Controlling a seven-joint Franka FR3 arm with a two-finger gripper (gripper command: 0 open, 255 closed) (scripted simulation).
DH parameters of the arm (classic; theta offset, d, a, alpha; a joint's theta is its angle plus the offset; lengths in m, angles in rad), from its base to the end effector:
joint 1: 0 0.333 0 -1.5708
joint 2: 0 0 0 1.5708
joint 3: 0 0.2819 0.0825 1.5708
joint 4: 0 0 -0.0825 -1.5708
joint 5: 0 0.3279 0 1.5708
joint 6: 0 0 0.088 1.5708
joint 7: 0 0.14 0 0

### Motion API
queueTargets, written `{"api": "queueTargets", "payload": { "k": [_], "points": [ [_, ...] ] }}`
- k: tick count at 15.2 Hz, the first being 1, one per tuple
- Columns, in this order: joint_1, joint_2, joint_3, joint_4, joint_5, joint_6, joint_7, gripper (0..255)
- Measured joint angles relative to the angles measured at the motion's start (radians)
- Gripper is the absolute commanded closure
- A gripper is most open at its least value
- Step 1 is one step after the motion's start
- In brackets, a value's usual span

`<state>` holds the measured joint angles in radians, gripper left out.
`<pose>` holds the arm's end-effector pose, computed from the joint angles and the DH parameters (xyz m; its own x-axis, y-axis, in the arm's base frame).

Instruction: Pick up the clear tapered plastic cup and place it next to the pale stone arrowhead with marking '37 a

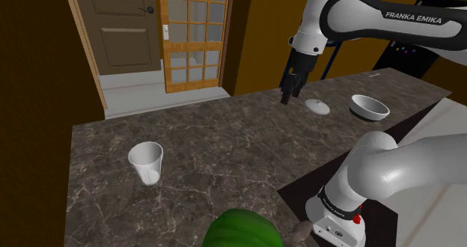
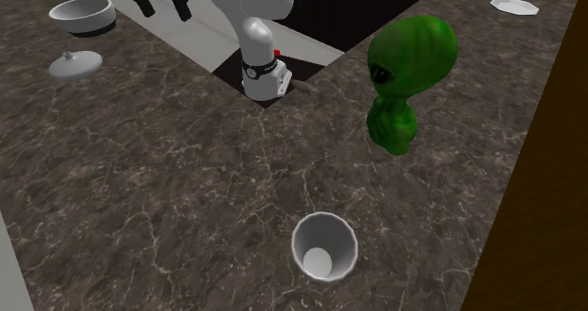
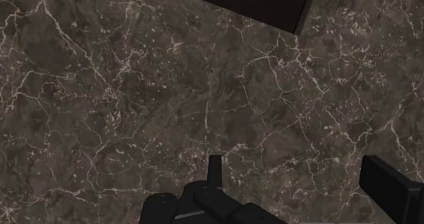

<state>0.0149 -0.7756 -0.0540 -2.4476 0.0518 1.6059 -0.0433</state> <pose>0.2747 -0.0056 0.4956 0.9978 0.0202 -0.0629 0.0144 -0.9957 -0.0920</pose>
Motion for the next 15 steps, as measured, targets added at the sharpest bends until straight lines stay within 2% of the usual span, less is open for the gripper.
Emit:
{"api": "queueTargets", "payload": {
  "k": [5,8,15],
  "points": [
    [0.021,0.041,0.057,-0.005,0.049,0.054,0.075,0],
    [0.043,0.089,0.115,-0.016,0.095,0.124,0.149,0],
    [0.078,0.279,0.243,0.041,0.170,0.288,0.313,0]
  ]
}}
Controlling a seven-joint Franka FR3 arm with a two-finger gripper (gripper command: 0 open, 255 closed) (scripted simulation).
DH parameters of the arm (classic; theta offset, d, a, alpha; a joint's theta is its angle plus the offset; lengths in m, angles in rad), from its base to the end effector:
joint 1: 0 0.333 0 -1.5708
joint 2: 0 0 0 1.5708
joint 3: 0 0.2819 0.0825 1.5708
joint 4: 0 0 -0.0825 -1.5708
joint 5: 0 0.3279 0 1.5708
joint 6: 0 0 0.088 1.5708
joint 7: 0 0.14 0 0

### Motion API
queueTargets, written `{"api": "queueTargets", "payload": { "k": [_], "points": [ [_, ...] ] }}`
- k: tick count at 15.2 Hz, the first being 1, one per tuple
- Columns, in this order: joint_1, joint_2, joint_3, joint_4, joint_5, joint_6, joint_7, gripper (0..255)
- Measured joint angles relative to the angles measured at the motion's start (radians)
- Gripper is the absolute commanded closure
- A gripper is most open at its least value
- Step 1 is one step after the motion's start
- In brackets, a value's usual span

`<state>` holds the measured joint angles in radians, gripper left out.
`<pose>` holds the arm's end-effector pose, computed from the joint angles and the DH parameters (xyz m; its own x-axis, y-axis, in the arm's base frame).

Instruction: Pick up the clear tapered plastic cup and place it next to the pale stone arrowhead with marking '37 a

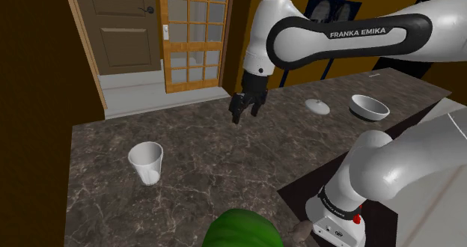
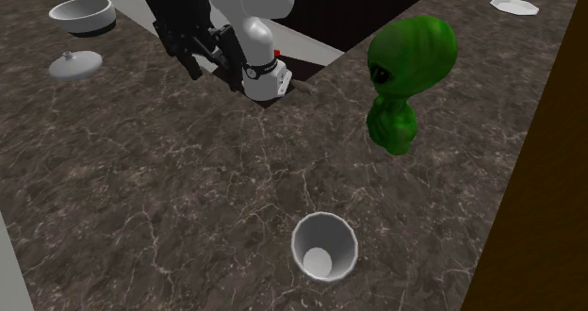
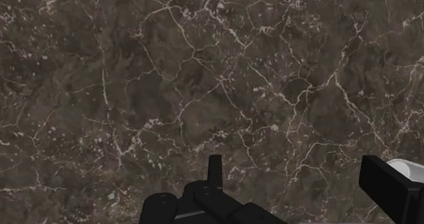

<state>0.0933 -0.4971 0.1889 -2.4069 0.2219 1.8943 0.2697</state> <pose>0.3416 0.1251 0.4447 0.9952 -0.0806 -0.0547 -0.0862 -0.9904 -0.1082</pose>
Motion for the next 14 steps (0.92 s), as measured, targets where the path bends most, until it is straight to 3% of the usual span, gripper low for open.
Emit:
{"api": "queueTargets", "payload": {
  "k": [7,14],
  "points": [
    [0.019,0.215,0.113,0.115,0.012,0.135,0.170,0],
    [0.042,0.460,0.197,0.290,-0.056,0.231,0.361,0]
  ]
}}
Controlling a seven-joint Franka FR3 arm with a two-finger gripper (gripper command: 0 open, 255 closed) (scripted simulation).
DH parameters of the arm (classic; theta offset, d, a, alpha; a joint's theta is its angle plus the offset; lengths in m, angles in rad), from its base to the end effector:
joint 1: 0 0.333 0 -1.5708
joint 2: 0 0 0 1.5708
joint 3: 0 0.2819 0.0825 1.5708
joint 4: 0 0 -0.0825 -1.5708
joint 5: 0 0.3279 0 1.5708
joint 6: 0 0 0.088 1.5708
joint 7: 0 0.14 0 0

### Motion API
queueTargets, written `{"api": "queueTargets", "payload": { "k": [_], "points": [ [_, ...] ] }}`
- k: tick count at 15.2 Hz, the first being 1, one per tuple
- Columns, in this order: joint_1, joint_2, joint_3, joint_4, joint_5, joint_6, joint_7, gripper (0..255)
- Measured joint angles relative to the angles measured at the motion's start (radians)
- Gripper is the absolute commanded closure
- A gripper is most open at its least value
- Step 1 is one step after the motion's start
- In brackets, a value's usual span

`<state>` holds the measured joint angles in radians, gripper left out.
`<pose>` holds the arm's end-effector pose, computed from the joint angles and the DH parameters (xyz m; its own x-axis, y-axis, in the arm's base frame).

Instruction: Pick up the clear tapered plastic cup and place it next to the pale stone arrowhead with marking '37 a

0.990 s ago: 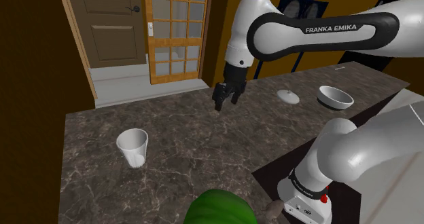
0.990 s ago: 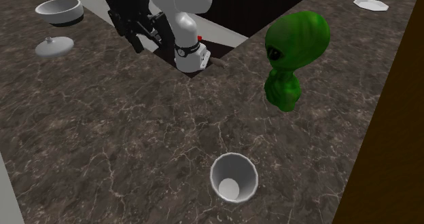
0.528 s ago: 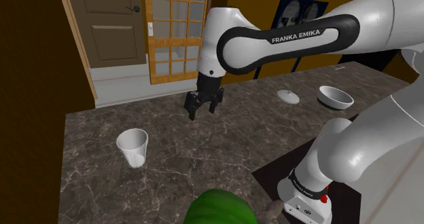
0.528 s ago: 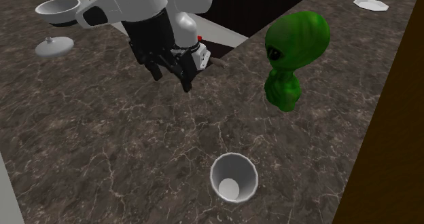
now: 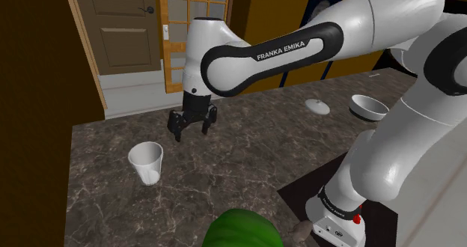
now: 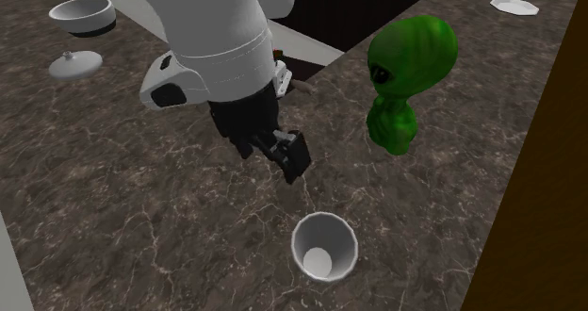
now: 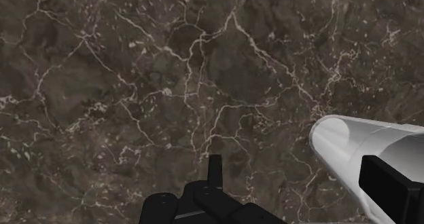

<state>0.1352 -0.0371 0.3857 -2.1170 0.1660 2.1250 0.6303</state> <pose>0.4216 0.2566 0.3935 0.9808 -0.1895 -0.0467 -0.1940 -0.9727 -0.1272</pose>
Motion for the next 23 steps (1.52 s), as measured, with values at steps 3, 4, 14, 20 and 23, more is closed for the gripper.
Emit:
{"api": "queueTargets", "payload": {
  "k": [3,4,14,20,23],
  "points": [
    [0.021,0.128,0.020,0.104,-0.057,0.029,0.089,0],
    [0.031,0.166,0.023,0.137,-0.075,0.035,0.118,0],
    [0.083,0.338,0.019,0.230,-0.156,0.115,0.219,0],
    [0.085,0.348,0.018,0.225,-0.160,0.130,0.222,0],
    [0.085,0.348,0.018,0.225,-0.160,0.131,0.222,255]
  ]
}}
